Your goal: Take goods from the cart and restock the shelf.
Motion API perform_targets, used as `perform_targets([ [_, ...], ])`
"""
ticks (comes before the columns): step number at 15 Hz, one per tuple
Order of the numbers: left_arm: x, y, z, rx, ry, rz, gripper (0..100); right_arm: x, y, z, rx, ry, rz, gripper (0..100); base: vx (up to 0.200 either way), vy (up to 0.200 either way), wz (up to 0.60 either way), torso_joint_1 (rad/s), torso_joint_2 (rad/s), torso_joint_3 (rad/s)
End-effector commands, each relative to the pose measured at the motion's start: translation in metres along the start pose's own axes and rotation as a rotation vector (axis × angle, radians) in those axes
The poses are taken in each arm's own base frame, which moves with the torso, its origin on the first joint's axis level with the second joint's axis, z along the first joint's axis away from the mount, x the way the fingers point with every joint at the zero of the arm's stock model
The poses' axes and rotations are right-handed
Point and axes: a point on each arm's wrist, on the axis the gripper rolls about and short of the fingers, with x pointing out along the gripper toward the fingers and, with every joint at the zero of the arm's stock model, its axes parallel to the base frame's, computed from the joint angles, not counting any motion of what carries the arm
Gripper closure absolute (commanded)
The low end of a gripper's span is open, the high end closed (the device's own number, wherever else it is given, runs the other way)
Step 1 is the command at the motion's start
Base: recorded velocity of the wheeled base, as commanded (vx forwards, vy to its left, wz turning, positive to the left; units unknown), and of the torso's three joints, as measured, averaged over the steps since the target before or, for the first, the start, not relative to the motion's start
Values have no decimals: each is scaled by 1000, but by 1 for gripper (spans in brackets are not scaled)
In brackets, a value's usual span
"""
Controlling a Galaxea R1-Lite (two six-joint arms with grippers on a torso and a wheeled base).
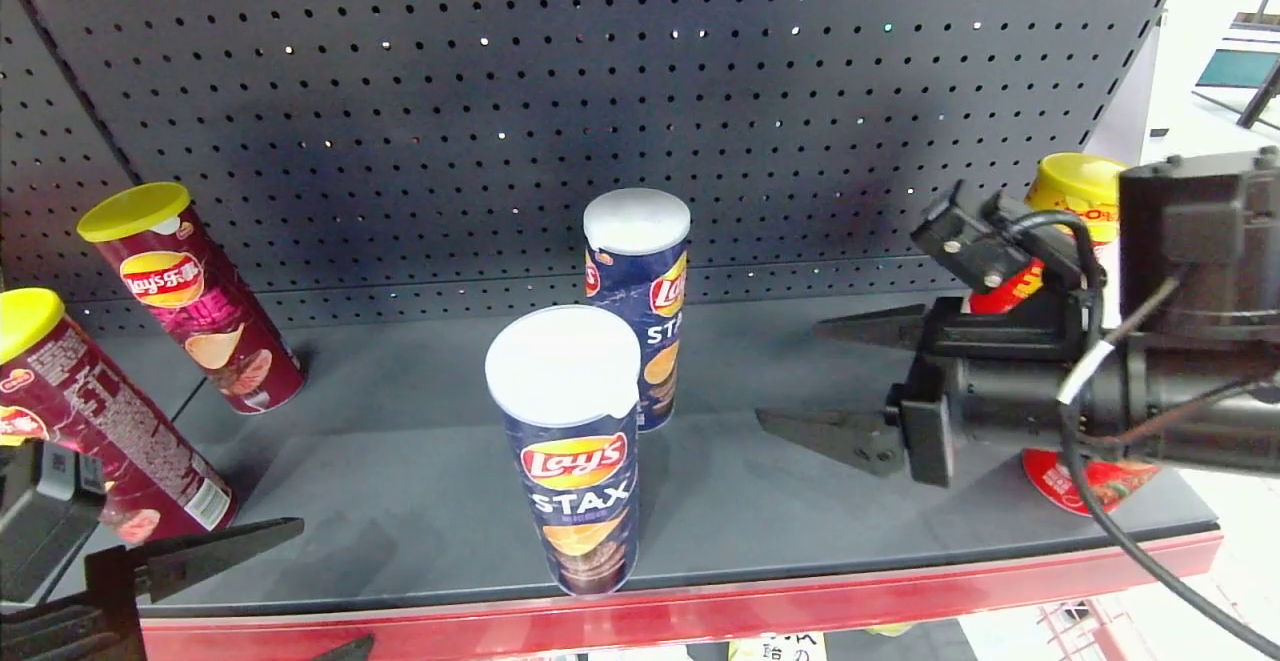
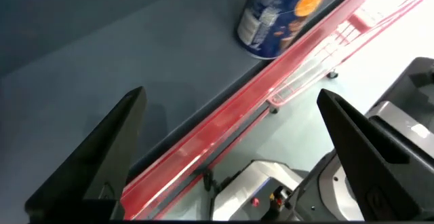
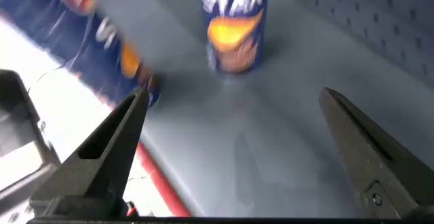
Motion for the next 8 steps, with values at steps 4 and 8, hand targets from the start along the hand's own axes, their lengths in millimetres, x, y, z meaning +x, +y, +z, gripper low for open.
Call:
perform_targets([
  [4,29,14,13,-25,87,19,0,-106,41,-49,-44,-121,-10,0,0,0,0,0,0,0],
  [8,43,20,15,21,136,7,0,-161,53,-90,2,-237,-207,0,0,0,0,0,0,0],
])
